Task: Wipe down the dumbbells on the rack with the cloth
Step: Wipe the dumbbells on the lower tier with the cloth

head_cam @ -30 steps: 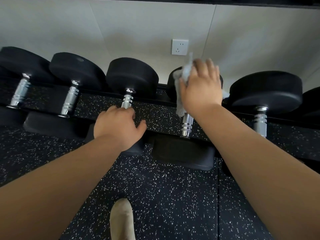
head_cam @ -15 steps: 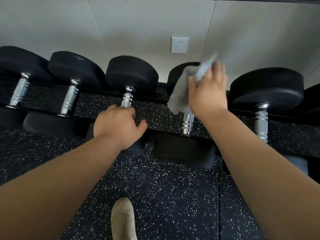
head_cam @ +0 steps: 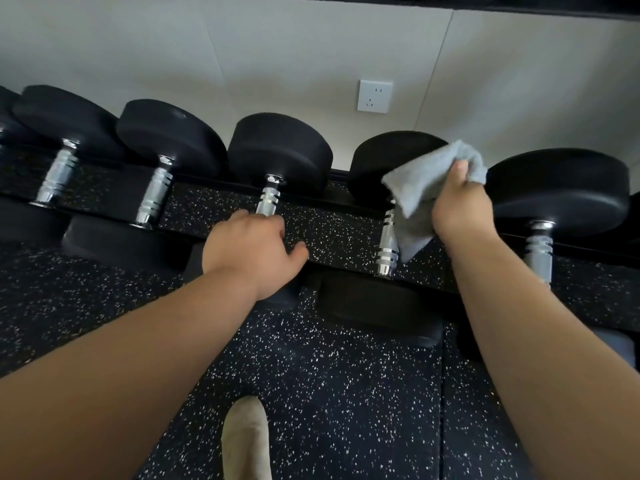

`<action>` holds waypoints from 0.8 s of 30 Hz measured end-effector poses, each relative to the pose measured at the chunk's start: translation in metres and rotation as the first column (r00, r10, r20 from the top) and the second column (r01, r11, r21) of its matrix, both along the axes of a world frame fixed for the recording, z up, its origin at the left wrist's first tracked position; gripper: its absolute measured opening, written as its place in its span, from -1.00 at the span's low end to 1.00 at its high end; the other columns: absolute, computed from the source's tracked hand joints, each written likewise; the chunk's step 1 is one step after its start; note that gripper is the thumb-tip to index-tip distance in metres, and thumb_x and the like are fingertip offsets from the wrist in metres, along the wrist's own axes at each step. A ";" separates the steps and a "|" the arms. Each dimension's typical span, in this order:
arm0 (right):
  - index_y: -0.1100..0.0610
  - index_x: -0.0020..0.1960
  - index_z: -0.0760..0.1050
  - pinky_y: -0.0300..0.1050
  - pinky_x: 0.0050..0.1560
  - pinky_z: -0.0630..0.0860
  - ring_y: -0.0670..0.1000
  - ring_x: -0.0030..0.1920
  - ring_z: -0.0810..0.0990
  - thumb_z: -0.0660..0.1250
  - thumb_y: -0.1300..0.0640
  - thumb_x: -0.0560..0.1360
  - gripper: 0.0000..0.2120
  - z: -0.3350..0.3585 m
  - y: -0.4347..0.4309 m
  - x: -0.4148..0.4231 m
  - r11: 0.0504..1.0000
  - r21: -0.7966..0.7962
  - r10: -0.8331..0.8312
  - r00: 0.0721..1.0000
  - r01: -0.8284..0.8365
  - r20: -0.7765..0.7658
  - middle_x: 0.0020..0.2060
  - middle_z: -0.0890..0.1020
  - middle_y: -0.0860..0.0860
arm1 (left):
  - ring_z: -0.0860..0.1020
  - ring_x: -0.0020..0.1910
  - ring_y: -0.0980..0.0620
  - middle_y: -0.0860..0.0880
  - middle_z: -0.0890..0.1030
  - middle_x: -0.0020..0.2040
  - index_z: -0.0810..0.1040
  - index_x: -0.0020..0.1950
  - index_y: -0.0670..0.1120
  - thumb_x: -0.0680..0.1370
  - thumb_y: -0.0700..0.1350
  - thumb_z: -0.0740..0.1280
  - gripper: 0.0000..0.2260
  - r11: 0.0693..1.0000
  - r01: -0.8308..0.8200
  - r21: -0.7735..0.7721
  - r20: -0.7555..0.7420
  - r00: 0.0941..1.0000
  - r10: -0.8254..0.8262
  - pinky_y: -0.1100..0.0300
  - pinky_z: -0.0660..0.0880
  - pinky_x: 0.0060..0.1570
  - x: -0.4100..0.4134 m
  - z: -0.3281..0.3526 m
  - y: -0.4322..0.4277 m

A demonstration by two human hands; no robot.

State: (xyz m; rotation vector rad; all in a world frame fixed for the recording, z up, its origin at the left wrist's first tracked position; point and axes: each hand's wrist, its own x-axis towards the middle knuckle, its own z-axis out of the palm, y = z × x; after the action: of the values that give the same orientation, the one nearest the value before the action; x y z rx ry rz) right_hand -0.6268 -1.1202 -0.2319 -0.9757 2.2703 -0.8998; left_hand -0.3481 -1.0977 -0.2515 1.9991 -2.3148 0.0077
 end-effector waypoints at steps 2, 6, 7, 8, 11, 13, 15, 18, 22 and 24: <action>0.32 0.57 0.19 0.08 0.45 0.31 0.25 0.46 0.34 0.00 -0.18 0.72 -0.35 -0.005 0.003 0.017 0.985 -0.067 0.143 0.971 -0.158 -0.192 0.52 0.29 0.31 | 0.52 0.02 -0.02 0.07 0.58 -0.17 0.62 -0.02 0.08 0.53 0.34 0.24 -0.63 1.000 -0.002 -0.001 0.001 1.000 0.002 0.08 0.39 -0.15 -0.001 0.000 0.000; 0.35 0.64 -0.11 0.16 0.64 -0.15 0.25 0.65 -0.11 0.07 -0.30 0.65 -0.11 -0.020 0.002 0.017 0.932 0.076 0.316 0.690 -0.355 -0.651 0.64 -0.08 0.27 | 0.52 0.01 -0.01 0.07 0.55 -0.18 0.62 -0.01 0.09 0.54 0.34 0.25 -0.63 1.000 -0.005 0.009 0.002 1.000 0.005 0.07 0.38 -0.14 -0.001 0.000 0.000; 0.33 0.65 -0.10 0.18 0.64 -0.16 0.23 0.66 -0.11 0.03 -0.35 0.64 -0.09 -0.023 0.001 0.006 0.934 0.123 0.324 0.652 -0.335 -0.686 0.65 -0.06 0.24 | 0.52 0.01 -0.02 0.08 0.55 -0.19 0.63 -0.01 0.09 0.54 0.34 0.25 -0.63 1.000 -0.004 0.006 0.001 1.000 0.004 0.08 0.39 -0.14 -0.002 0.000 0.000; 0.31 0.65 -0.07 0.18 0.63 -0.16 0.21 0.66 -0.09 -0.03 -0.41 0.60 -0.05 -0.025 0.000 -0.005 0.938 0.155 0.328 0.642 -0.312 -0.693 0.66 -0.02 0.22 | 0.52 0.00 -0.02 0.09 0.52 -0.20 0.64 0.00 0.09 0.53 0.34 0.25 -0.64 1.000 -0.005 0.002 -0.001 1.000 0.005 0.08 0.38 -0.15 -0.002 0.000 0.001; 0.35 0.62 0.11 0.19 0.64 -0.08 0.20 0.65 -0.03 -0.21 -0.51 0.46 0.09 -0.025 0.000 -0.021 0.938 0.231 0.346 0.669 -0.258 -0.658 0.62 0.14 0.26 | 0.52 -0.01 -0.02 0.09 0.46 -0.24 0.64 -0.01 0.08 0.54 0.34 0.26 -0.63 1.000 -0.007 0.003 0.008 1.000 0.007 0.07 0.39 -0.15 -0.003 0.000 -0.001; 0.39 0.48 0.37 0.19 0.63 -0.02 0.22 0.65 -0.01 -0.25 -0.45 0.53 0.04 -0.024 0.000 -0.011 0.915 0.310 0.402 0.532 -0.258 -0.745 0.55 0.29 0.31 | 0.51 -0.03 -0.02 0.08 0.49 -0.22 0.64 -0.02 0.07 0.54 0.34 0.25 -0.62 1.000 0.001 0.000 0.029 1.000 -0.001 0.07 0.37 -0.14 -0.002 -0.001 0.000; 0.35 0.50 0.38 0.18 0.64 -0.07 0.23 0.65 -0.03 -0.05 -0.38 0.63 -0.14 -0.016 -0.007 0.007 0.911 0.242 0.379 0.449 -0.334 -0.809 0.58 0.22 0.30 | 0.51 -0.04 -0.02 0.08 0.50 -0.22 0.64 -0.01 0.07 0.54 0.34 0.24 -0.62 1.000 0.003 -0.009 0.036 0.999 -0.002 0.07 0.36 -0.13 -0.002 -0.001 0.000; 0.20 0.63 0.17 0.20 0.64 -0.14 0.22 0.66 -0.05 0.37 -0.30 0.53 -0.11 0.000 -0.030 0.032 0.834 0.220 0.422 0.326 -0.506 -0.846 0.63 0.13 0.16 | 0.52 -0.05 -0.02 0.07 0.52 -0.22 0.63 -0.02 0.06 0.54 0.33 0.23 -0.61 1.000 0.011 -0.014 0.054 0.998 -0.010 0.06 0.41 -0.12 -0.001 -0.002 -0.001; 0.15 0.51 0.37 0.27 0.60 0.06 0.29 0.56 0.25 0.62 -0.15 0.31 -0.11 -0.005 -0.045 0.049 0.754 0.346 0.498 0.141 -0.559 -0.856 0.45 0.40 0.14 | 0.50 -0.11 -0.01 0.07 0.54 -0.24 0.62 -0.04 0.07 0.53 0.34 0.19 -0.60 1.000 0.019 -0.020 0.084 0.996 -0.017 0.05 0.43 -0.07 0.000 -0.004 -0.002; 0.15 0.51 0.38 0.28 0.60 0.07 0.30 0.55 0.26 0.53 -0.18 0.41 -0.20 0.000 -0.041 0.042 0.743 0.283 0.453 0.145 -0.606 -0.879 0.45 0.41 0.14 | 0.49 -0.14 0.00 0.08 0.54 -0.26 0.62 -0.06 0.07 0.52 0.35 0.15 -0.57 0.999 0.027 -0.038 0.104 0.994 -0.023 0.04 0.43 -0.05 0.000 -0.005 -0.003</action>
State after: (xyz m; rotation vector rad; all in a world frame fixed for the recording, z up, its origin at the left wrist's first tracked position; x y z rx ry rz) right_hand -0.5850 -1.1608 -0.2320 -2.7177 2.2038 -0.0733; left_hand -0.3476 -1.1006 -0.2567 1.9963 -2.3809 0.1581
